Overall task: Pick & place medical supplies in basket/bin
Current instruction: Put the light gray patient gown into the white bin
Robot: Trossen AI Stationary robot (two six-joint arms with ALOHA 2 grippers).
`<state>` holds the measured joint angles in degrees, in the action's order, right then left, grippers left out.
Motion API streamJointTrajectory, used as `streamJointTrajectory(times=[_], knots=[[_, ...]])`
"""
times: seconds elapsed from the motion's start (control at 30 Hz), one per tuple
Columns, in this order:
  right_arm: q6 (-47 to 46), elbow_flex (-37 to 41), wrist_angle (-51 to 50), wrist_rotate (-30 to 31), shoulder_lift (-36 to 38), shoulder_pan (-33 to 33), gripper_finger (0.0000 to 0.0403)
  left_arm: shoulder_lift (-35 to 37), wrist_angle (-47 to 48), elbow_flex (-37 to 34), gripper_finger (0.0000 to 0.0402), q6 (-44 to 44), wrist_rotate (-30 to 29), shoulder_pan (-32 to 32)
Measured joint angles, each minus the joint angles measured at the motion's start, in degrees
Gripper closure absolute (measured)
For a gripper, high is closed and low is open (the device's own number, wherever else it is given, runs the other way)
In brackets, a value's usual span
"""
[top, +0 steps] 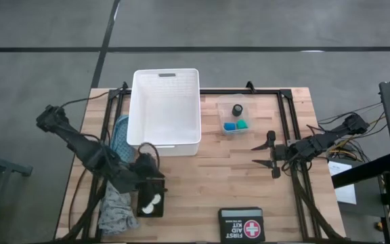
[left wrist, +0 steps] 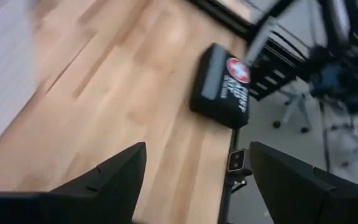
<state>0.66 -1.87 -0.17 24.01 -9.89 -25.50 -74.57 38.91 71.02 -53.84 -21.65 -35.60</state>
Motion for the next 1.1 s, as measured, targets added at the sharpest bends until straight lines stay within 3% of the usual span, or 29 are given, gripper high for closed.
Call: streamJointTrajectory(times=[0.33,0.5,0.87,1.1], knots=[[-0.01,0.00,0.01,0.01,0.00,0.02,0.0197,5.94,18.97,0.62,0.0110,-30.66,0.37,0.77],[0.01,0.00,0.01,0.01,0.00,0.02,0.0197,5.47,28.80,2.93,0.0110,-43.19,6.02,0.67],[-0.01,0.00,-0.01,0.00,0.00,0.01,0.0197,5.84,41.25,3.32,0.0110,-52.11,27.21,0.47],[0.00,0.00,0.00,0.01,0.00,0.01,0.0197,5.84,49.85,1.35,0.0110,-61.57,28.76,-0.96]])
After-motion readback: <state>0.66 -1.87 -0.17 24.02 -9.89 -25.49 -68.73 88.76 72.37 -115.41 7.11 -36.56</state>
